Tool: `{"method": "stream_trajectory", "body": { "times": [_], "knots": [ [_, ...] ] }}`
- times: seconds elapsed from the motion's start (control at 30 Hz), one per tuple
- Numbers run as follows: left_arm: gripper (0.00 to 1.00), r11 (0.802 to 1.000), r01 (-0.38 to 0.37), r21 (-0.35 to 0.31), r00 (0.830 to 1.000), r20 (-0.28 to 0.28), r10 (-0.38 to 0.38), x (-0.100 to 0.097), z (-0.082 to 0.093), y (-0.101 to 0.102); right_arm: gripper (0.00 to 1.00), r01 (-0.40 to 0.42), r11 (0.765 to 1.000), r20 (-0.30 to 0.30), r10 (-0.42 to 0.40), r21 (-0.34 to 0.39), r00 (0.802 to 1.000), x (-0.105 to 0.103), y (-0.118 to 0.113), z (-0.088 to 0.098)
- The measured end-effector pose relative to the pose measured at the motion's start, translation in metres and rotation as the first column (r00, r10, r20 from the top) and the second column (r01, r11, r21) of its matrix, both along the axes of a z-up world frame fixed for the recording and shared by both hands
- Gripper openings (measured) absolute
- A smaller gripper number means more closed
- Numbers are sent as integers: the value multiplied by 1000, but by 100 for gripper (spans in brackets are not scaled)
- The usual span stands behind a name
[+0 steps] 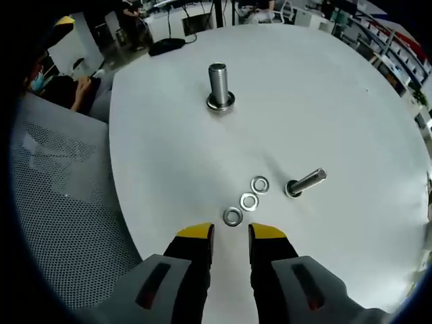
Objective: Place the washer onto the threaded stud by aligning its center hole with the stud, sliding it down to the base, and recovering from edge contact or off-axis alignment until the washer reaches the visible bottom stop.
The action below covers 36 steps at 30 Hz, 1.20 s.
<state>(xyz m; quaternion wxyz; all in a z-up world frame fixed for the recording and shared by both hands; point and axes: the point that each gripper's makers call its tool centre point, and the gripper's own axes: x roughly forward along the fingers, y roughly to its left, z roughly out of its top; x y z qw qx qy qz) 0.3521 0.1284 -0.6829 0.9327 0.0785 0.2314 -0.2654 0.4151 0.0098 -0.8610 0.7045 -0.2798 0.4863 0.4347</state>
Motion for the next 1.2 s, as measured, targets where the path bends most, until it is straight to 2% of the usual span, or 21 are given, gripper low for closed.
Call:
{"method": "stream_trajectory", "body": {
  "times": [0.6, 0.7, 0.9, 1.07, 1.2],
  "knots": [
    [28, 1000, -7, 4, 1000, -4, 7, 1, -1, 2, 22, -47, 999, -1, 47, -26, 999, 3, 5, -6],
    [28, 1000, -8, 6, 1000, -6, 8, 1, -2, 2, 21, -74, 997, 15, 75, -34, 997, 4, 7, -6],
    [28, 1000, -7, 8, 1000, -8, 7, 0, -2, 2, 15, -189, 980, 31, 191, -58, 981, -1, 10, -6],
    [28, 1000, -7, 7, 1000, -8, 7, 1, -3, 2, 15, -164, 985, -6, 164, -57, 987, 2, 9, -7],
    [28, 1000, -8, 6, 1000, -6, 8, 0, -2, 2, 15, -211, 973, -13, 210, -98, 978, 0, 11, -8]
  ]
}}
